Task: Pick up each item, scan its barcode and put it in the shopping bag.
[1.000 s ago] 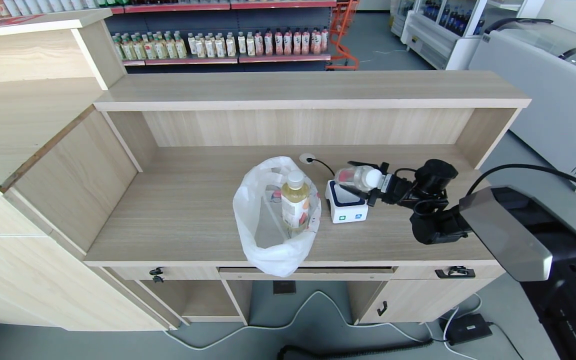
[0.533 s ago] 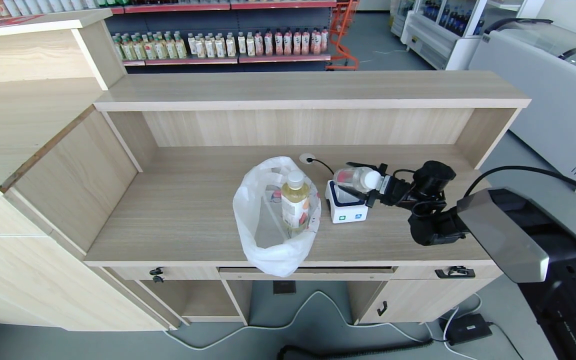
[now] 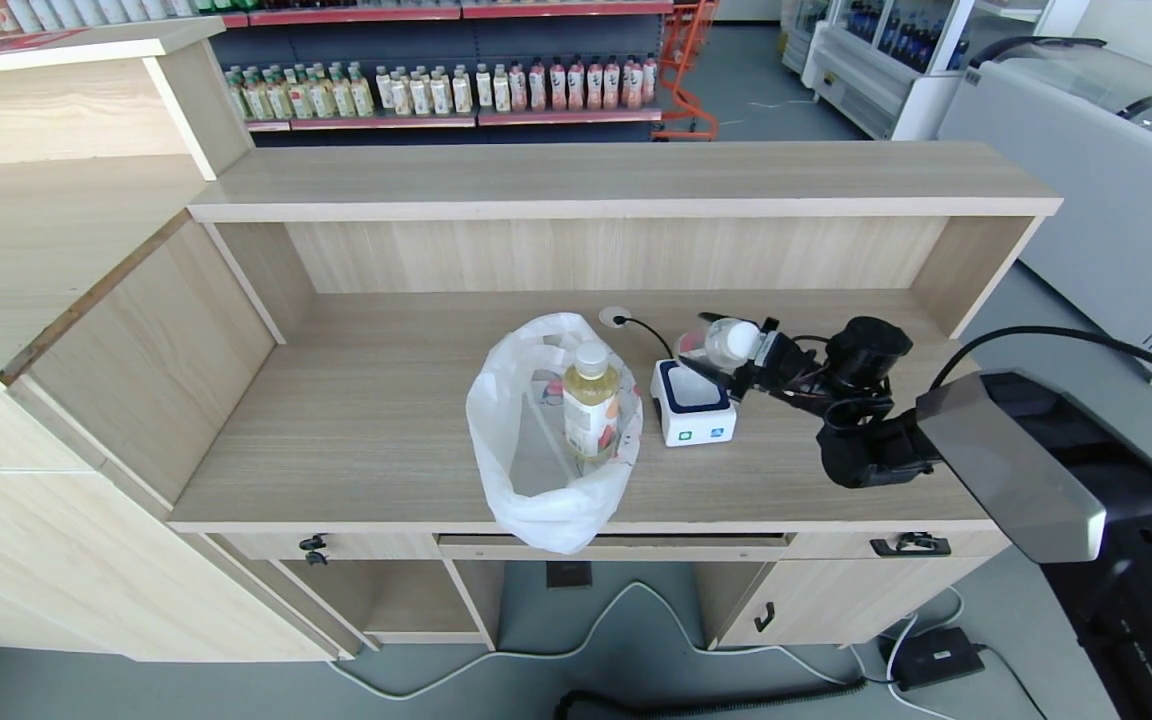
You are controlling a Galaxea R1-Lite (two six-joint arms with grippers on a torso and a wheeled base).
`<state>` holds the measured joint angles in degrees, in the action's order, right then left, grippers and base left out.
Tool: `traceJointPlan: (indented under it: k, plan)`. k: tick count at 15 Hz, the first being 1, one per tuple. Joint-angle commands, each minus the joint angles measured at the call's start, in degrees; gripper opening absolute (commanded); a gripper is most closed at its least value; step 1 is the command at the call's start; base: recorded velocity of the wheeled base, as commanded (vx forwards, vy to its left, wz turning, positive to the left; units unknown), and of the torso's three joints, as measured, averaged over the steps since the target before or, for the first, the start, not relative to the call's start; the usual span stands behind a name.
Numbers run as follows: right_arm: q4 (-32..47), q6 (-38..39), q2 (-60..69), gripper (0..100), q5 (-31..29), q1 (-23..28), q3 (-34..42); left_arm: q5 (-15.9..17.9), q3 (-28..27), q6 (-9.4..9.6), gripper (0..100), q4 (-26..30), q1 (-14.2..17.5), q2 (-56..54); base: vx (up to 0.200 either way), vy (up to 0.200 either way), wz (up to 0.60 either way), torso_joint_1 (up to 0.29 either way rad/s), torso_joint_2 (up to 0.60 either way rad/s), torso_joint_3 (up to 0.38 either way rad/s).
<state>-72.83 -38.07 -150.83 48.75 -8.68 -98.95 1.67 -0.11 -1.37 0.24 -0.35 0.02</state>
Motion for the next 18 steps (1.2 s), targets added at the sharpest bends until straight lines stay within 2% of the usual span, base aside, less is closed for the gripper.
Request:
traceJointPlan:
  k: [1,3,4,5,7,9,10,11,13,14,18]
  plan:
    - [-3.64,10.91,8.8,0,-10.17,0.51,5.87,0.0,0.02,-0.04,100,0.02,0.0,-0.02,0.0,0.0,0.0,0.0,0.0,0.0]
    - [-2.67,24.71,19.35,0,-29.33,1.91,15.63,0.0,0.02,-0.04,100,0.02,0.0,-0.02,0.0,0.0,0.0,0.0,0.0,0.0]
    - [1.72,29.46,24.89,0,-37.41,2.97,21.52,0.0,0.02,-0.04,100,0.02,0.0,-0.02,0.0,0.0,0.0,0.0,0.0,0.0]
    - [7.26,32.53,31.04,0,-40.93,4.99,27.5,0.0,0.02,-0.04,100,0.02,0.0,-0.02,0.0,0.0,0.0,0.0,0.0,0.0]
    - [14.73,33.76,42.64,0,-41.19,9.29,38.39,0.0,-0.07,-0.04,100,0.02,0.0,-0.02,0.0,0.0,0.0,0.0,0.0,0.0]
    - [15.61,33.59,50.64,0,-41.28,12.2,46.22,0.0,-0.07,-0.04,100,0.02,0.0,-0.02,0.0,0.0,0.0,0.0,0.0,0.0]
    - [14.91,32.97,56.0,0,-42.16,13.51,53.16,0.0,0.02,-0.04,100,0.02,0.0,-0.02,0.0,0.0,0.0,0.0,0.0,0.0]
    - [14.29,30.69,59.16,0,-45.59,14.48,58.08,0.0,-0.07,-0.04,100,0.02,0.0,-0.02,0.0,0.0,0.0,0.0,0.0,0.0]
    - [14.12,27.52,60.04,0,-54.73,14.39,60.98,0.0,0.02,-0.04,100,0.02,0.0,-0.02,0.0,0.0,0.0,0.0,0.0,0.0]
    - [14.03,26.38,60.31,0,-57.45,14.22,61.51,0.0,0.02,-0.04,100,0.02,0.0,-0.02,0.0,0.0,0.0,0.0,0.0,0.0]
    - [14.2,20.67,61.63,0,-58.33,14.04,62.56,0.0,0.02,-0.04,100,0.02,0.0,-0.02,0.0,0.0,0.0,0.0,0.0,0.0]
